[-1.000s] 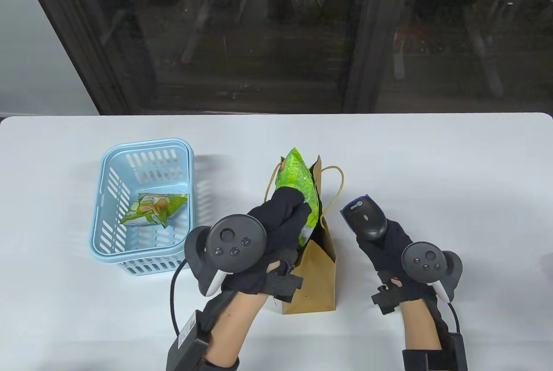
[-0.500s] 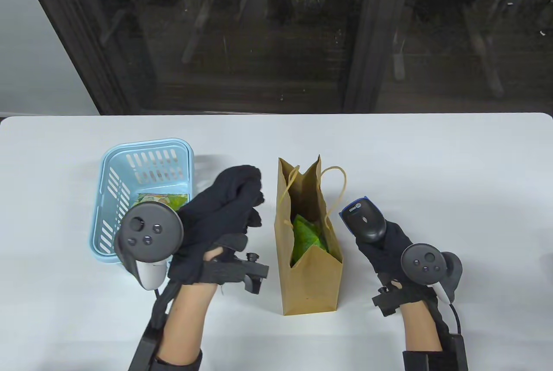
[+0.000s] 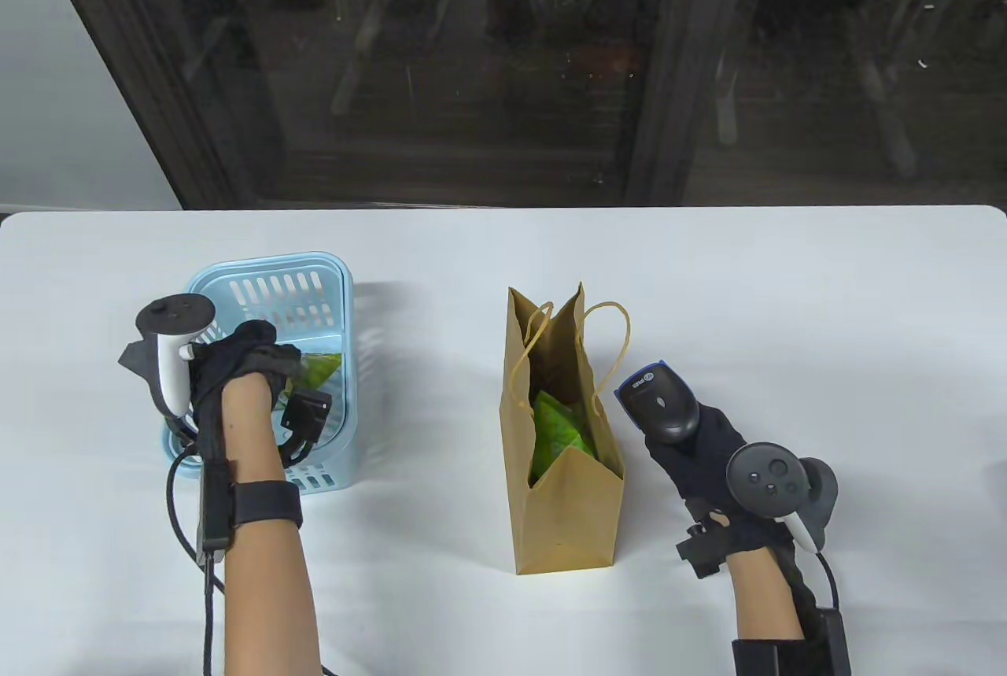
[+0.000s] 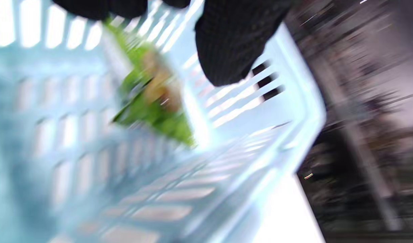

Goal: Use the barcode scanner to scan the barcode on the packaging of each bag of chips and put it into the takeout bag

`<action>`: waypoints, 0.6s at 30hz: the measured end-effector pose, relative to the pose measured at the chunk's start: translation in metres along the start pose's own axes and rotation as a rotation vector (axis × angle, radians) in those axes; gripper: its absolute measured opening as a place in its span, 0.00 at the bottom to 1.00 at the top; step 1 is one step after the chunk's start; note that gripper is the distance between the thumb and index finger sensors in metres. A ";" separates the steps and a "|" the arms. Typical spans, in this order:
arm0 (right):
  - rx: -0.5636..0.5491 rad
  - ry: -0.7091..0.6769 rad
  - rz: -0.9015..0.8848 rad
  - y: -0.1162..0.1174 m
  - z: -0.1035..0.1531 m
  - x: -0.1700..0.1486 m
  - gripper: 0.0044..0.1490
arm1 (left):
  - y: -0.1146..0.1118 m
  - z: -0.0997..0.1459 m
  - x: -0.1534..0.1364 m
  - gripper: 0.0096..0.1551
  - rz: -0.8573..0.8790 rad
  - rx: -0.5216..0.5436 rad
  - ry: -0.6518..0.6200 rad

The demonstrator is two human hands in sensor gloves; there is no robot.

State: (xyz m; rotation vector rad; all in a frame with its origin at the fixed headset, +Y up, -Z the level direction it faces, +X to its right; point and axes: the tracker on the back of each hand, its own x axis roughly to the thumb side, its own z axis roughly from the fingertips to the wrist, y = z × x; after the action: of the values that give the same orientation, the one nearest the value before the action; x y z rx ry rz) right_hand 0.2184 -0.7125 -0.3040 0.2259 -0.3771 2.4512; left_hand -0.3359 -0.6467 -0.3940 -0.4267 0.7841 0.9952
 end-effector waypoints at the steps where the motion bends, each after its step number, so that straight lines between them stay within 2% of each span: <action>1: 0.011 0.003 -0.004 0.001 -0.001 -0.001 0.32 | 0.001 -0.008 -0.001 0.39 0.000 -0.031 0.056; 5: 0.027 0.010 -0.014 0.003 -0.002 -0.002 0.33 | 0.002 -0.024 0.003 0.41 0.046 -0.038 0.123; 9: 0.042 0.021 -0.011 0.005 -0.002 -0.004 0.33 | -0.008 -0.040 0.004 0.45 0.007 -0.080 0.215; 11: 0.053 0.026 -0.010 0.007 -0.002 -0.006 0.33 | -0.014 -0.049 0.003 0.47 -0.025 -0.056 0.208; 14: 0.068 0.034 -0.004 0.009 -0.003 -0.008 0.33 | -0.025 -0.064 -0.001 0.51 -0.078 -0.063 0.278; 18: 0.070 0.038 -0.008 0.008 -0.003 -0.008 0.33 | -0.031 -0.073 -0.005 0.58 -0.104 -0.160 0.375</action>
State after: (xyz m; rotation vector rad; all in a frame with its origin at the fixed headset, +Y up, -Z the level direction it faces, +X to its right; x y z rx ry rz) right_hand 0.2192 -0.7224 -0.3110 0.2094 -0.2736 2.4593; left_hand -0.3388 -0.7125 -0.4394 -0.8004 1.0092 0.8944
